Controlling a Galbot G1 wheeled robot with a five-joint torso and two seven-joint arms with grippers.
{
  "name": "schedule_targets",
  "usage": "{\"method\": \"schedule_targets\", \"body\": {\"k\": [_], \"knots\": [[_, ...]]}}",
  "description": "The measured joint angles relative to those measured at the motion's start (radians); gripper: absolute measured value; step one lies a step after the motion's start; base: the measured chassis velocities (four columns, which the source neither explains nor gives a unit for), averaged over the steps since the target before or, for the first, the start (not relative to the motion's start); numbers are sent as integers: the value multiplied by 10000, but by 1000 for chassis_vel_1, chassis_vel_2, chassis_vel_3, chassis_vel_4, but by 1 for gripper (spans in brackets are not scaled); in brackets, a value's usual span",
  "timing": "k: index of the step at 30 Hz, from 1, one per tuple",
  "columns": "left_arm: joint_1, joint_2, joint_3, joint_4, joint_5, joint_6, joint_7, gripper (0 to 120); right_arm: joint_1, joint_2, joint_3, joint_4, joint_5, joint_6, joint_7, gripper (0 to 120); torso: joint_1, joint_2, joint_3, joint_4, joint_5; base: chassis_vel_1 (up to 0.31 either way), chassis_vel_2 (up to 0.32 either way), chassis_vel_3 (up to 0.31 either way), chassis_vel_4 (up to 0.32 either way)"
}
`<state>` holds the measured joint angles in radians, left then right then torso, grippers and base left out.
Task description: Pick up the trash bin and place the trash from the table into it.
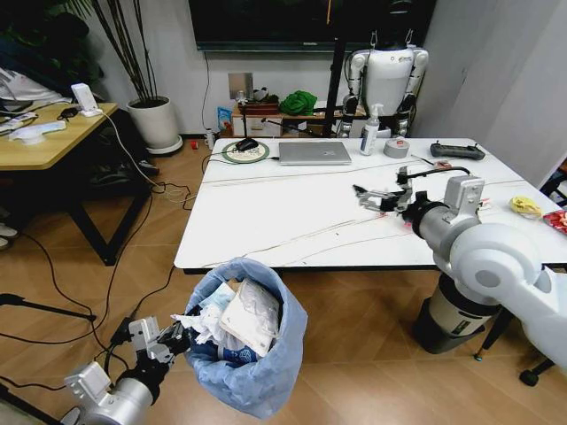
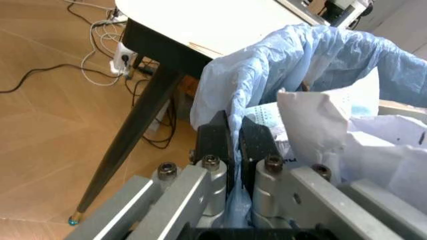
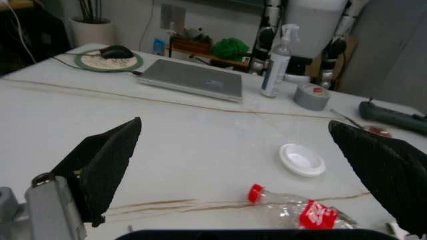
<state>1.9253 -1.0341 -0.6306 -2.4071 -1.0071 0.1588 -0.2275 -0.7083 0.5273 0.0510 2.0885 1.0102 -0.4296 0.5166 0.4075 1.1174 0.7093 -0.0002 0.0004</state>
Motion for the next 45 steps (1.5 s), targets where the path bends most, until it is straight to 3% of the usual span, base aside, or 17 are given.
{"method": "schedule_targets", "body": {"k": [4,11,21,28,34,45], "knots": [[42,-38,-15,-12,40,-10,25,0,-381,-244,90,-566,-1230,130,-469,100,0,0,-1,0,-3,0,0,0,0],[58,-115,-58,-40,88,-22,42,0,-1102,-864,33,-2137,-3065,1982,-2108,100,0,0,0,-5,-4,0,0,0,0],[150,-235,-421,-58,114,-33,65,0,-1124,-751,-74,-3541,-5112,3398,-4248,100,0,0,0,1,-4,0,0,0,0],[161,-300,-514,-22,110,-38,69,0,-989,-751,-184,-4536,-6221,3887,-5164,100,0,0,0,0,-3,0,0,0,0],[121,-354,-534,56,110,-42,69,0,-859,-731,-188,-5501,-8059,4269,-5902,100,0,0,0,0,-2,0,0,0,0],[48,-327,-482,110,90,-43,56,0,-843,-603,-285,-6086,-8901,4171,-5855,100,0,0,0,0,-3,0,0,0,0]]}}
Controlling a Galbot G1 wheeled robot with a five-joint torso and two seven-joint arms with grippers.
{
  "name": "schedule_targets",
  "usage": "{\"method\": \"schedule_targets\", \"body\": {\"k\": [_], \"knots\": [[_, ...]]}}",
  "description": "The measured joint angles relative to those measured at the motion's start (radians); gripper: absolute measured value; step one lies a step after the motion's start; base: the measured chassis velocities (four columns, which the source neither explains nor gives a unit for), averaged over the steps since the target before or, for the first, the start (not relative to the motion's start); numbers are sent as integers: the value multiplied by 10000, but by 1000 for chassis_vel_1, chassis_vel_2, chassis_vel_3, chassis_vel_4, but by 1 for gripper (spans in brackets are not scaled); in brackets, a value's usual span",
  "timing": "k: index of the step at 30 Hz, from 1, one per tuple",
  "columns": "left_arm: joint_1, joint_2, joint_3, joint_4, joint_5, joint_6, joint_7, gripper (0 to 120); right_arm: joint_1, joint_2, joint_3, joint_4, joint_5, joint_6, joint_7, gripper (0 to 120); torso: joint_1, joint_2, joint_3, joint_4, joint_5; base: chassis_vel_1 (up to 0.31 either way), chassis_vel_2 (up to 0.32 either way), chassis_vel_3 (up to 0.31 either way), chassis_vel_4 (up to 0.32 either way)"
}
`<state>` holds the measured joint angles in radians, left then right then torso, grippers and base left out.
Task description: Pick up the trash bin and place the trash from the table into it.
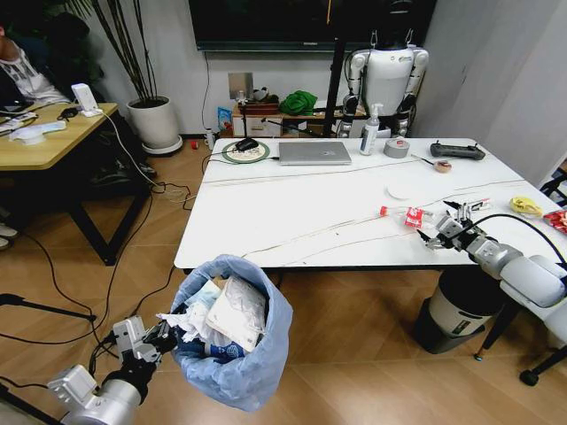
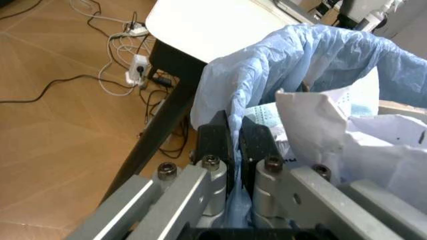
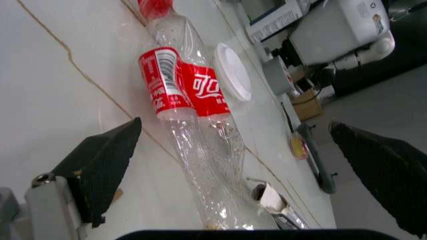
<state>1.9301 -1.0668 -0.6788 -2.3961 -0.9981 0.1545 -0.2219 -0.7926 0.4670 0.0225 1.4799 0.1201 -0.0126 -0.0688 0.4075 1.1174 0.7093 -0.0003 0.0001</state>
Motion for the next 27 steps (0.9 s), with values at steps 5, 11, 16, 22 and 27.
{"method": "schedule_targets", "body": {"k": [5,11,16,22,27], "knots": [[-43,13,19,0,-28,0,-7,0,169,162,-42,-200,-88,-502,413,100,0,0,0,0,0,0,0,0,0],[-92,23,87,31,-35,0,-13,0,208,197,-119,-274,-110,-679,587,100,0,0,0,0,-1,0,0,0,0],[-118,46,118,46,-41,0,-16,0,219,231,-180,-405,-168,-707,618,100,0,0,0,0,-1,0,0,0,0],[-129,106,115,51,-80,0,-21,0,350,343,-231,-547,-171,-695,618,100,0,0,0,-1,-1,0,0,0,0],[-126,128,104,52,-100,0,-25,0,427,449,-289,-613,-173,-690,609,100,0,0,0,0,-1,0,0,0,0]]}}
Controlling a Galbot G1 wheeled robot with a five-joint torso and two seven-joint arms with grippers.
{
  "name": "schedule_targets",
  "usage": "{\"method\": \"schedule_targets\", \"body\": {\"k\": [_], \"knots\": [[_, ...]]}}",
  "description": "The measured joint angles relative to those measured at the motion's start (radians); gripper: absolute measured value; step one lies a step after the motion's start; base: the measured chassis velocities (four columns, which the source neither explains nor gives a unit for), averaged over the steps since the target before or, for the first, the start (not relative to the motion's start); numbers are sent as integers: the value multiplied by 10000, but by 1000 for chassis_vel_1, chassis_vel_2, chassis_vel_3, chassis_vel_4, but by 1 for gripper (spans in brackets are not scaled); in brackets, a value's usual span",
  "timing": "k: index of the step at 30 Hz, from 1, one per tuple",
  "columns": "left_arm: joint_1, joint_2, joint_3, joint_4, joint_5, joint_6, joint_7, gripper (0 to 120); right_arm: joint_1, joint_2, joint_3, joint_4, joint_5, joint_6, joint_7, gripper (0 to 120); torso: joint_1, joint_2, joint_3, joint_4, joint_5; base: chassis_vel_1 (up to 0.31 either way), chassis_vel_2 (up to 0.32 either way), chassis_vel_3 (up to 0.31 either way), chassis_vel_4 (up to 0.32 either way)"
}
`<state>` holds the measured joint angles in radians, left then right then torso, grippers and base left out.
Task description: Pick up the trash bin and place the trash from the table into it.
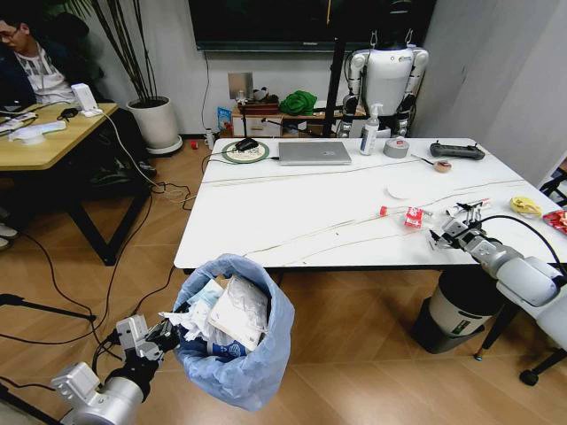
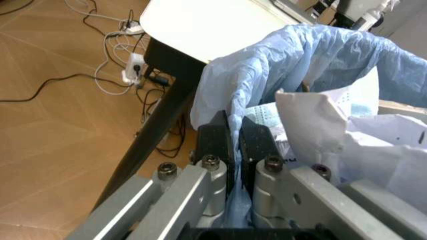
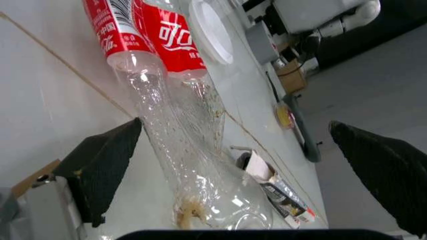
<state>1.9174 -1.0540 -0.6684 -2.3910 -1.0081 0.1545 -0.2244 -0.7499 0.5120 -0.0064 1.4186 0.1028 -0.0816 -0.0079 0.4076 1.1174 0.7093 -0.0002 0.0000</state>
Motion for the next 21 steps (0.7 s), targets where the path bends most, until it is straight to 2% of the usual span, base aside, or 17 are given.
{"method": "schedule_targets", "body": {"k": [7,8,15,16,19,21], "knots": [[1,22,-8,-1,-17,0,-7,0,104,104,-32,-179,50,108,-238,77,0,0,0,0,0,0,0,0,0],[1,22,-8,-1,-17,0,-7,0,104,104,-32,-179,50,108,-238,77,0,0,0,0,0,0,0,0,0],[-18,28,55,9,-17,0,-11,0,83,88,-32,-235,106,143,-313,48,0,0,0,0,0,0,0,0,0],[-18,28,55,9,-17,0,-11,0,83,88,-32,-235,106,143,-313,48,0,0,0,0,0,0,0,0,0],[-36,35,62,14,-17,0,-13,0,94,71,-34,-234,122,143,-345,36,0,0,0,-1,0,0,0,0,0],[-52,45,63,28,-20,0,-15,0,108,51,-36,-239,140,143,-395,23,0,0,0,0,0,0,0,0,0]]}}
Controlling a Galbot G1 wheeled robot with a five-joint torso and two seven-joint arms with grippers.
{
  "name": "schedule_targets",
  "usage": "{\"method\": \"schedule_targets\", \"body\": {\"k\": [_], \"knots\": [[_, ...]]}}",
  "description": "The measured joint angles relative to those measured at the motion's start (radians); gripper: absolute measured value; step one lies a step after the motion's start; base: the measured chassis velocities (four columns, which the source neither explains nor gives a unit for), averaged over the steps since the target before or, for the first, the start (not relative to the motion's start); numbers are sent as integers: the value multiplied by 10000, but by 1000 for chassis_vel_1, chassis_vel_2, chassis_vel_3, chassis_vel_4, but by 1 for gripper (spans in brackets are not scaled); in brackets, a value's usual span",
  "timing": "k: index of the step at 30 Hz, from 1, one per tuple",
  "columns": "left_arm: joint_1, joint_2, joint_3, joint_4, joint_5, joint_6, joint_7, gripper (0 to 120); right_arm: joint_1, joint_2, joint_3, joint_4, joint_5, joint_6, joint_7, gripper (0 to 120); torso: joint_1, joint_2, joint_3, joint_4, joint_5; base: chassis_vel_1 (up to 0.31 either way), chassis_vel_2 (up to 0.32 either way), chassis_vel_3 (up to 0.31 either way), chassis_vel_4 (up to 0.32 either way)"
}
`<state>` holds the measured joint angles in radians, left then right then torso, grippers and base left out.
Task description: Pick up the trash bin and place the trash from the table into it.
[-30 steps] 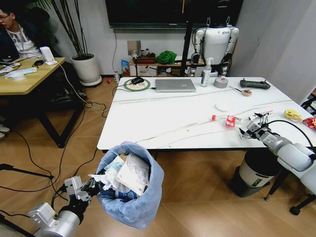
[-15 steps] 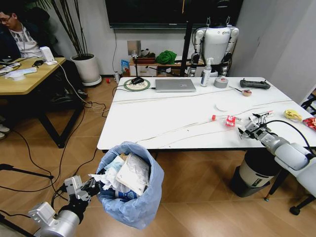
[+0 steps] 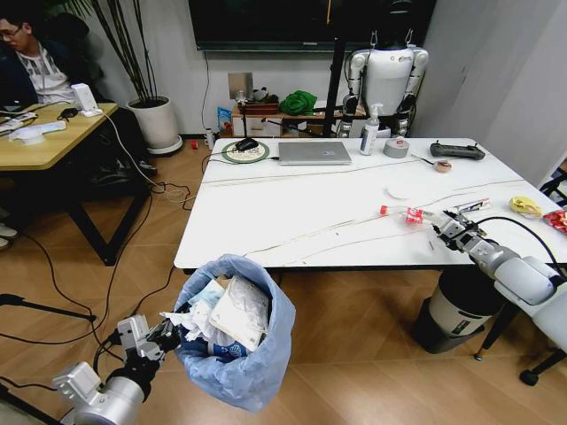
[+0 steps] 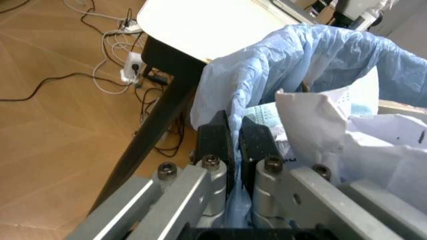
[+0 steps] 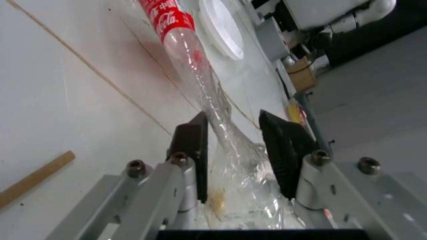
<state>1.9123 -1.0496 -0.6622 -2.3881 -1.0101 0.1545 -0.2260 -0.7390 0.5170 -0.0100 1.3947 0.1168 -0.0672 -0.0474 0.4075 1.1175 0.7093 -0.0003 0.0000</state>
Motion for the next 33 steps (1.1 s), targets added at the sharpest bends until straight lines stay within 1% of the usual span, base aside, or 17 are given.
{"method": "schedule_targets", "body": {"k": [2,5,8,12,15,21,23,27,29,31,32,33], "knots": [[-11,2,0,9,-3,0,-1,0,0,-3,-1,-10,1,0,-19,22,0,0,0,0,0,0,0,0,0],[-34,5,18,30,-8,0,-2,0,-21,-12,0,-20,0,2,-57,9,0,0,-2,0,-3,0,0,0,0],[-60,1,55,48,-12,0,-2,0,-64,-36,-1,-13,6,6,-95,0,0,0,-2,1,-2,0,0,0,0],[-72,-14,101,69,-12,0,-2,0,-97,-37,-13,-10,36,1,-141,0,0,0,-2,-1,5,0,0,0,0],[-73,-15,109,71,-11,0,-3,0,-127,-48,-13,2,54,5,-150,0,0,0,-2,-1,0,0,0,0,0],[-77,-9,117,71,-11,0,-2,0,-125,-100,17,158,314,10,-165,0,0,0,1,-2,2,0,0,0,0],[-81,-21,192,61,0,0,-3,0,-15,-140,63,410,709,6,-168,0,0,0,1,-1,5,0,0,0,0],[-105,-34,387,43,36,0,-2,0,124,-216,78,769,1218,-8,-145,0,0,0,1,1,-4,0,0,0,0],[-144,-43,499,41,63,0,-3,0,192,-229,78,955,1592,-8,-117,0,0,0,1,1,0,0,0,0,0],[-198,-49,623,41,75,0,-3,0,260,-265,77,1224,2416,48,-74,0,0,0,1,0,1,0,0,0,0],[-198,-49,623,41,75,0,-3,0,260,-265,77,1224,2416,48,-74,0,0,0,1,0,1,0,0,0,0],[-225,-40,670,44,74,0,-2,0,281,-291,77,1364,2837,93,-47,0,0,0,1,0,0,0,0,0,0]]}}
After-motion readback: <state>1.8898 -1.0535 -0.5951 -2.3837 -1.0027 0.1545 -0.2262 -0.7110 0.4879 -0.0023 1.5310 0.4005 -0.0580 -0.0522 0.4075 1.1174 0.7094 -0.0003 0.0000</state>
